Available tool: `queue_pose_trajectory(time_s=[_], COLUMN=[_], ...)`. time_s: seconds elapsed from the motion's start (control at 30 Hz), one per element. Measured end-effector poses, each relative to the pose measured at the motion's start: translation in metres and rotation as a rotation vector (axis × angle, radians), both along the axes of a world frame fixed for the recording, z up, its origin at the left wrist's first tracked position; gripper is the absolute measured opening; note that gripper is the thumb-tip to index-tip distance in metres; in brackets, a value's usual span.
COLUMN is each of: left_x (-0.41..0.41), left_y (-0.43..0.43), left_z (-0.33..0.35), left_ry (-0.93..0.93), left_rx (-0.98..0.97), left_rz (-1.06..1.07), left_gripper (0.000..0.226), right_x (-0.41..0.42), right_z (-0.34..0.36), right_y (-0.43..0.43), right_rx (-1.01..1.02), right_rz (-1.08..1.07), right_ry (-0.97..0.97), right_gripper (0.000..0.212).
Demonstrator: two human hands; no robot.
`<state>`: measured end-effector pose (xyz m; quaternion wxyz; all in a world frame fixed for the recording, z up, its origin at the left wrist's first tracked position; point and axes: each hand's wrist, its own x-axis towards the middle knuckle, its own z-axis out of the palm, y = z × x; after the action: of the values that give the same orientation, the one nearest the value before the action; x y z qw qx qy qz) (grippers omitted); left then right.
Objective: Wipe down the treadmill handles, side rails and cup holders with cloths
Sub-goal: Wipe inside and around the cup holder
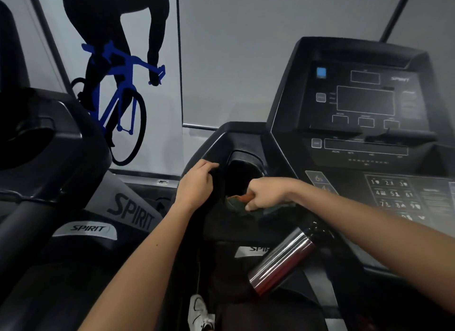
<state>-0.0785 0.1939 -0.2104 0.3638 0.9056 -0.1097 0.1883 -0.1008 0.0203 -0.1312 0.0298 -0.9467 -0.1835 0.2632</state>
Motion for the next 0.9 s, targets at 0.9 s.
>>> queue_pose_trajectory(time_s=[0.9], left_x=[-0.045], left_y=[-0.055], left_z=[0.036], left_ry=[0.271], left_rx=[-0.581], left_rz=[0.074], left_gripper=[0.021], right_x=[-0.024], right_z=[-0.028], right_y=[-0.024], right_rx=[1.295], right_rz=[-0.687], right_ry=[0.055], right_gripper=[0.028])
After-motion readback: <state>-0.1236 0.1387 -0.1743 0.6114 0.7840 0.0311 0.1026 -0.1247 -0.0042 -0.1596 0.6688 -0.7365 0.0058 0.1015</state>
